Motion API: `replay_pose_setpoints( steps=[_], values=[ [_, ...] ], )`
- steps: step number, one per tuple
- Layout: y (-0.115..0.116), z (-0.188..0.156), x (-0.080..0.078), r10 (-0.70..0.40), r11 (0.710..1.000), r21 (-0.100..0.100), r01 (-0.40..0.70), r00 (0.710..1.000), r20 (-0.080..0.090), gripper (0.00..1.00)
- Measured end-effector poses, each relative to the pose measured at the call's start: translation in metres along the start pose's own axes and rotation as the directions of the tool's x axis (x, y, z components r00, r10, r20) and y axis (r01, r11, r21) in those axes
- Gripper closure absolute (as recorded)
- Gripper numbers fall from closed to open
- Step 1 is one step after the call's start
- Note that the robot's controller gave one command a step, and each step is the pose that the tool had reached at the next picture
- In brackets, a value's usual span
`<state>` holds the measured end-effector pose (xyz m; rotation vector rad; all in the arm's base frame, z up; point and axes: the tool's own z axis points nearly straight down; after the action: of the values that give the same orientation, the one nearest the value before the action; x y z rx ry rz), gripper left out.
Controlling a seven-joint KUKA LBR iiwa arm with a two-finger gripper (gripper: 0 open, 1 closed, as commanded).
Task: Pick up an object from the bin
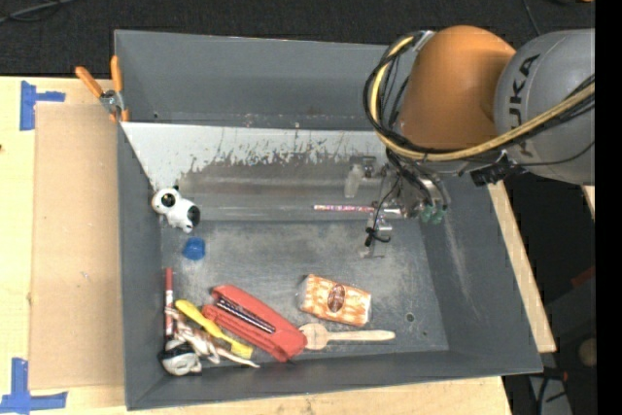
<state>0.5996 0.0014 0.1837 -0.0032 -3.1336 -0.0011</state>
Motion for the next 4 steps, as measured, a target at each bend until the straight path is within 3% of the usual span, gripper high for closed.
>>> replay_pose_setpoints(
  steps=[1, 2, 3, 4],
  values=[
    [0.0, -0.004, -0.001, 0.0, 1.0, 0.0, 0.0, 1.0, 0.008, 0.0],
    [0.029, 0.067, 0.035, 0.028, 1.0, -0.001, -0.028, 1.0, 0.009, 0.0],
    [0.069, 0.101, 0.079, -0.02, 1.0, 0.0, 0.02, 1.0, 0.015, 0.0],
    [0.007, 0.114, 0.074, 0.122, 0.992, -0.001, -0.122, 0.992, 0.005, 0.0]
  ],
)
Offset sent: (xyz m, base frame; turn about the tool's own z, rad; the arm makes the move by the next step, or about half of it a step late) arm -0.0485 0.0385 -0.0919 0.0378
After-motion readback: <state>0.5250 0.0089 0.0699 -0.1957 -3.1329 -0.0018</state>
